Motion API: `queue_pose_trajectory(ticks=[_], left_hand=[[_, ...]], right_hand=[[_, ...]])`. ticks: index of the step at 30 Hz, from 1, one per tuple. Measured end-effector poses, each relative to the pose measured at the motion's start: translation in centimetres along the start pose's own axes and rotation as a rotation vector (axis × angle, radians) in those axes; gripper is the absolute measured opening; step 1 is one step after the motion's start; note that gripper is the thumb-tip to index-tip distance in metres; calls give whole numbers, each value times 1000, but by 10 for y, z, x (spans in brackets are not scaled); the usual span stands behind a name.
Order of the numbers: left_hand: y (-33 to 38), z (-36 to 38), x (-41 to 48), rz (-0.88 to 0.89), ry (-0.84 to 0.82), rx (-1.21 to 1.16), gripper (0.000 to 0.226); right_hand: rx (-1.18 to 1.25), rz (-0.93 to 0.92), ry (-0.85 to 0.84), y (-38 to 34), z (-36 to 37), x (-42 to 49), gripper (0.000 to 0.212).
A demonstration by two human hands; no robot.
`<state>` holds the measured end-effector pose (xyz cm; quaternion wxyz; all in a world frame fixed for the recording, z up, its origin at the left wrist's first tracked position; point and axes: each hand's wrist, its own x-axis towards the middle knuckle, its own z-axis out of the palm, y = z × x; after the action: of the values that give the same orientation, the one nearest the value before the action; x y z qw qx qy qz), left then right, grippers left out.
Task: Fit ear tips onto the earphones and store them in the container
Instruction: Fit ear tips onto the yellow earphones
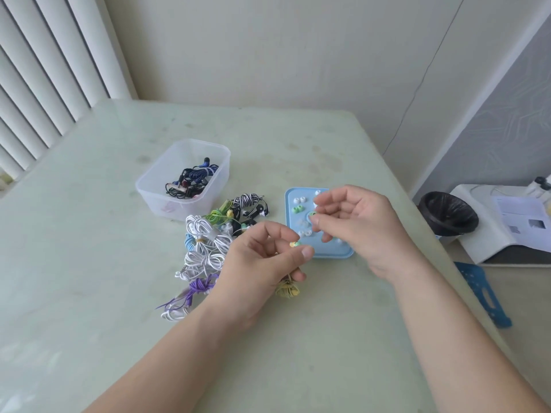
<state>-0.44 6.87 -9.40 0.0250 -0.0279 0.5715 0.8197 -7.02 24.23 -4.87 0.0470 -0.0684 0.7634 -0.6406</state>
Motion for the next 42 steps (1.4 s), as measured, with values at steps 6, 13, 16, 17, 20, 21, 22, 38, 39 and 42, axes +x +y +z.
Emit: queue_pose_trajectory(ticks=[6,13,16,17,20,21,22,38,39,42], left_hand=[[3,-5,-2,-15,27,-32,17],[3,-6,0,29,37,24,5],[3,-6,0,38,38,51,7],[3,-6,0,36,40,51,8],[2,-5,0,26,53,45,21],[2,-5,0,30,52,54,22],[2,-5,0,37,50,64,20],[7,-7,-2,28,56,150,8],[7,-6,-3,35,54,159,6],[8,-5,-3,65,93,199,9]], right_hand=[[333,100,-68,21,23,-4,16],[302,82,-121,29,19,-5,17],[286,68,-135,31,20,-5,17],[287,65,-133,32,20,-5,16],[308,58,-131,31,20,-7,18],[317,59,-129,31,21,-7,20],[330,65,-127,30,21,-8,20],[257,13,-159,27,18,-8,22],[243,11,-170,27,17,-8,22],[218,18,-183,26,17,-8,19]])
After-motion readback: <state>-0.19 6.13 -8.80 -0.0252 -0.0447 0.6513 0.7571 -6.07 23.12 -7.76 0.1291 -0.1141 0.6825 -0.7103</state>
